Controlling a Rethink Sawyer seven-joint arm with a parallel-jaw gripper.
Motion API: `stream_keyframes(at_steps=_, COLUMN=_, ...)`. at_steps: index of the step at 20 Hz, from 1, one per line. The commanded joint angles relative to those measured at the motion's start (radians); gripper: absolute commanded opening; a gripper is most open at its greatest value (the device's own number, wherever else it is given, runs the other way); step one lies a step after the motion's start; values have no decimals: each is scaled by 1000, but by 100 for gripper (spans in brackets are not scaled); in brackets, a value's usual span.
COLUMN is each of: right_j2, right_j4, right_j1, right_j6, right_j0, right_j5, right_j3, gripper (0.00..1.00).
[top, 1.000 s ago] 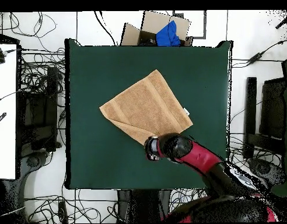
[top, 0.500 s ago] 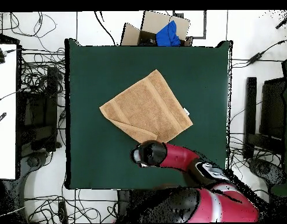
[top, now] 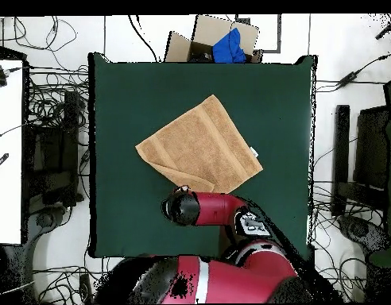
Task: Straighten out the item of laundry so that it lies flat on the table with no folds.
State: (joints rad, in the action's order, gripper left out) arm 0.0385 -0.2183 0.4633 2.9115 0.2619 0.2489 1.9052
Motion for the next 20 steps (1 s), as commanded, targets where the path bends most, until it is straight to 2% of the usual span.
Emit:
stream_keyframes(at_steps=1, right_j2=-46, right_j4=65, right_j1=95, right_j6=38, right_j0=4, right_j5=135, right_j3=-90, gripper=0)
stream_keyframes(at_steps=11, right_j2=8, right_j4=111, right_j1=198, right_j6=15, right_j0=18, right_j5=338, right_j3=-87, gripper=0)
stream_keyframes(at_steps=13, right_j2=-20, right_j4=85, right_j1=179, right_j6=15, right_j0=-1, right_j5=342, right_j3=-136, gripper=0)
stream_keyframes(at_steps=18, right_j2=-40, right_j4=8, right_j1=34, right_j6=-20, right_j0=5, right_j5=298, right_j3=-317, gripper=0)
stream_keyframes(at_steps=20, right_j2=-40, right_j4=-2, right_j1=13, right_j6=-34, right_j0=10, right_j5=293, right_j3=-345, gripper=0)
